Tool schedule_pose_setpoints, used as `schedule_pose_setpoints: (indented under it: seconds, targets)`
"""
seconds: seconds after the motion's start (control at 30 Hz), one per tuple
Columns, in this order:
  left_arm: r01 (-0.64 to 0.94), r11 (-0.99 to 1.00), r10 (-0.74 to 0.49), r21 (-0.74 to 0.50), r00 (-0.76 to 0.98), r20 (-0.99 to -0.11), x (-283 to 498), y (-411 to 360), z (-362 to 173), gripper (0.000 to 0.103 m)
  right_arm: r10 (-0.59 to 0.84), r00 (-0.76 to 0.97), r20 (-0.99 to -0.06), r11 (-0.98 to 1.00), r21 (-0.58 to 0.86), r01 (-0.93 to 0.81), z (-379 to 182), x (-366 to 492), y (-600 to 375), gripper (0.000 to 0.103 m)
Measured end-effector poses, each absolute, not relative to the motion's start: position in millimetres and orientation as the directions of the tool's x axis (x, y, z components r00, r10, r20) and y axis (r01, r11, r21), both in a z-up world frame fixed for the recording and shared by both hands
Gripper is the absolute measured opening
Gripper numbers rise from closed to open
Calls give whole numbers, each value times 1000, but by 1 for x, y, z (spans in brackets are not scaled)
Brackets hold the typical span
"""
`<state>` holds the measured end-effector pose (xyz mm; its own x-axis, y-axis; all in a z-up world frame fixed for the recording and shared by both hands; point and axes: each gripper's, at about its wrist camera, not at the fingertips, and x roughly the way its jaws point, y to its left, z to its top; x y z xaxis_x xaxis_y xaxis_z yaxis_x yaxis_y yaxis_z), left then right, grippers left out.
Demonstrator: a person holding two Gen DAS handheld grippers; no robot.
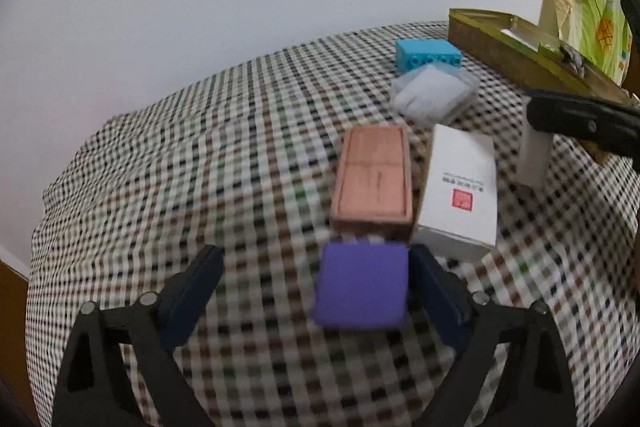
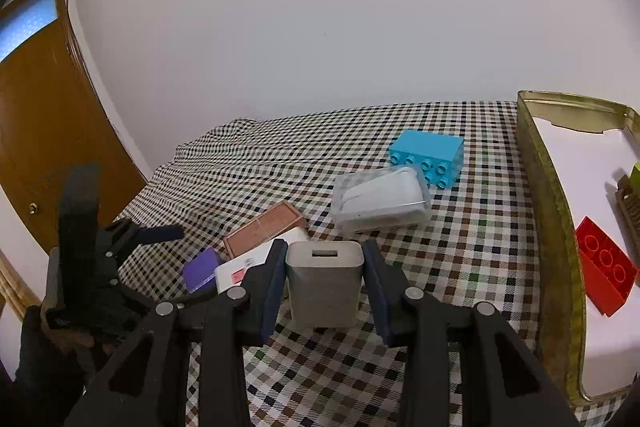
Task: Organize rigid objects
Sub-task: 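Grasp the purple block with the left gripper while the right gripper holds the charger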
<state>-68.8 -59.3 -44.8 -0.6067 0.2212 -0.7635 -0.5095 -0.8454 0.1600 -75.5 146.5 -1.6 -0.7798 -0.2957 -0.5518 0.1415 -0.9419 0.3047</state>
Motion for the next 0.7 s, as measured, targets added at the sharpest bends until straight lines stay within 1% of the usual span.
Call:
schedule_pose_setpoints:
  seconds: [0.03, 0.07, 0.1, 0.13, 0.17, 0.23, 0.43, 0.5, 0.6, 0.7]
  targets:
    - [-517, -846, 241, 133, -592, -769, -71, -60, -45, 86, -293, -781, -551, -942, 304, 139, -1, -74, 149, 41]
    - [-525, -845, 265, 100, -574, -775, -71, -63, -44, 76, -290, -782, -552, -943, 303, 136, -1, -75, 150, 41]
    - [-534, -843, 296, 58, -552, -780, -71, -65, -44, 70, -287, -783, -551, -944, 302, 133, -1, -75, 151, 41]
    - [-543, -840, 326, 18, -530, -783, -71, -68, -44, 58, -283, -786, -550, -944, 303, 129, 0, -74, 153, 41]
    - [-542, -840, 347, -13, -519, -781, -70, -71, -44, 50, -282, -788, -547, -944, 304, 127, 0, -74, 154, 41]
    - [-530, -848, 339, -9, -530, -777, -67, -73, -45, 39, -283, -791, -542, -943, 309, 126, 0, -75, 156, 41]
    - [-484, -875, 302, 12, -563, -769, -60, -77, -42, 39, -299, -809, -506, -933, 334, 136, 5, -72, 161, 41]
    - [-464, -886, 307, 3, -590, -747, -58, -79, -38, 39, -299, -815, -496, -931, 340, 135, 6, -71, 162, 41]
    - [-413, -911, 305, -11, -655, -691, -53, -91, -25, 39, -305, -824, -478, -926, 353, 138, 9, -69, 163, 41]
    - [-356, -934, 289, -24, -714, -637, -50, -94, -10, 39, -286, -859, -424, -936, 317, 155, 18, -60, 158, 41]
